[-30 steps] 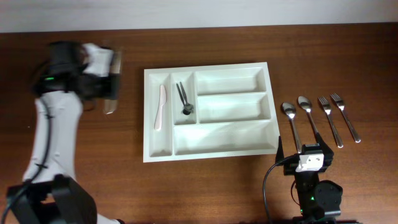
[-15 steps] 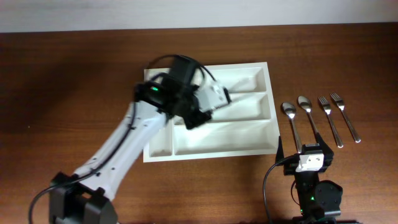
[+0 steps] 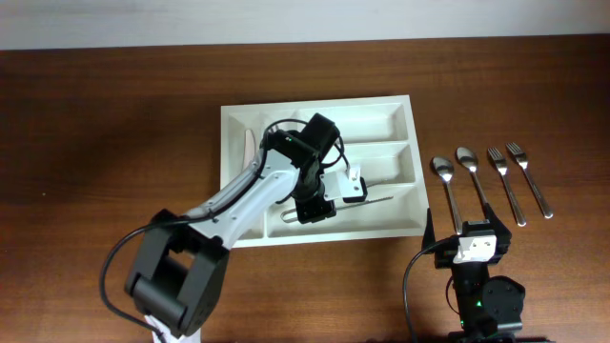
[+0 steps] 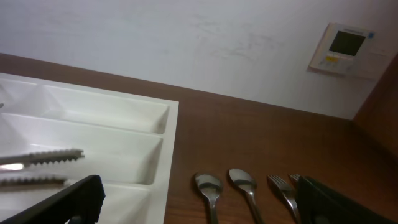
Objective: Pack container
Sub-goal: 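Carry the tongs into the long bottom tray compartment, release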
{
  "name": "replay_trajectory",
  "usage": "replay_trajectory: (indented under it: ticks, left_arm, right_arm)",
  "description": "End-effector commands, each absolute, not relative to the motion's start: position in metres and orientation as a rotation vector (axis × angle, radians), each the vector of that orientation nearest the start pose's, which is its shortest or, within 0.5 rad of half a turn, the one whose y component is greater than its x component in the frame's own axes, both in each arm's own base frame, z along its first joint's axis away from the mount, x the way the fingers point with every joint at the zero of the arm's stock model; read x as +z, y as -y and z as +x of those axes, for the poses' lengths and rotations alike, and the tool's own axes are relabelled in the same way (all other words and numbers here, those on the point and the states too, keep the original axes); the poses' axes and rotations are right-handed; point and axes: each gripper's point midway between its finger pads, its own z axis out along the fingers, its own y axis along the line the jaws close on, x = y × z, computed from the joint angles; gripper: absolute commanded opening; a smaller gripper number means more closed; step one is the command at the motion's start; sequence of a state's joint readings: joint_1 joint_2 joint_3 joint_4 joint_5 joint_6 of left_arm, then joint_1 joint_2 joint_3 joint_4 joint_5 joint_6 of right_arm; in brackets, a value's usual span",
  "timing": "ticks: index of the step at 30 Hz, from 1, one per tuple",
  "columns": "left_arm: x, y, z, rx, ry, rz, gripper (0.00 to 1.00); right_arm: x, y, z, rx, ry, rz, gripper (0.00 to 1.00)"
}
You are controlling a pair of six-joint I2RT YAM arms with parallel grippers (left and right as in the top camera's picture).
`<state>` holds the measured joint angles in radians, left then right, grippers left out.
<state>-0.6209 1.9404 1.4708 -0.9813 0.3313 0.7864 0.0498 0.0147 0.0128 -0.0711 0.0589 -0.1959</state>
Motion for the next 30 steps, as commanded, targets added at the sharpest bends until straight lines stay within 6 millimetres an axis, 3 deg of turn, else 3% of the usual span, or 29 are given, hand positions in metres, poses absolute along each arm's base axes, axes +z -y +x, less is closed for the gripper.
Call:
replay_trajectory:
  ticks: [1,5,7,9,11,15,19,22,24,26,28,29,30]
  left_arm:
    - [0.059,0.273,0.281,-0.48,-2.186,2.016,0.02]
    - [0.055,0.27,0.282,-0.46,-2.2,2.023,0.03]
    - [0.055,0.27,0.283,-0.455,-2.201,2.024,0.21]
    - [0.055,0.27,0.283,-0.456,-2.201,2.023,0.54]
    - [0.055,0.27,0.283,-0.456,-2.2,2.022,0.63]
    - [0.067,0.275,0.29,-0.453,-2.233,1.956,0.68]
    - [0.117,0.279,0.326,-0.392,-2.265,1.755,0.7]
    - [0.174,0.264,0.373,-0.25,-2.321,1.437,0.72]
    - [0.214,0.235,0.409,-0.107,-2.385,1.098,0.76]
    - [0.252,0.195,0.435,0.015,-2.419,0.735,0.87]
    - [0.282,0.16,0.449,0.065,-2.402,0.509,0.96]
    - [0.303,0.127,0.457,0.094,-2.374,0.373,0.99]
    - [0.31,0.11,0.459,0.106,-2.367,0.321,0.99]
  right_arm:
    - [0.156,-0.004,0.246,-0.157,-1.64,-0.17,0.99]
    - [0.156,-0.004,0.246,-0.157,-1.64,-0.17,0.99]
    - [0.156,-0.004,0.246,-0.157,-1.64,-0.17,0.99]
    - [0.156,-0.004,0.246,-0.157,-1.64,-0.17,0.99]
    - [0.156,-0.004,0.246,-0.157,-1.64,-0.17,0.99]
    - [0.156,-0.004,0.246,-0.157,-1.64,-0.17,0.99]
    - [0.156,-0.004,0.246,-0.157,-1.64,-0.17,0.98]
    - [0.156,-0.004,0.246,-0.157,-1.64,-0.17,0.99]
    - [0.156,-0.004,0.246,-0.157,-1.64,-0.17,0.99]
    - [0.156,-0.004,0.246,-0.157,-1.64,-0.17,0.99]
    - [0.156,-0.004,0.246,-0.157,-1.64,-0.17,0.99]
    - [0.156,-0.004,0.246,-0.157,-1.64,-0.17,0.99]
    - [0.156,-0.004,0.246,-0.157,-1.64,-0.17,0.99]
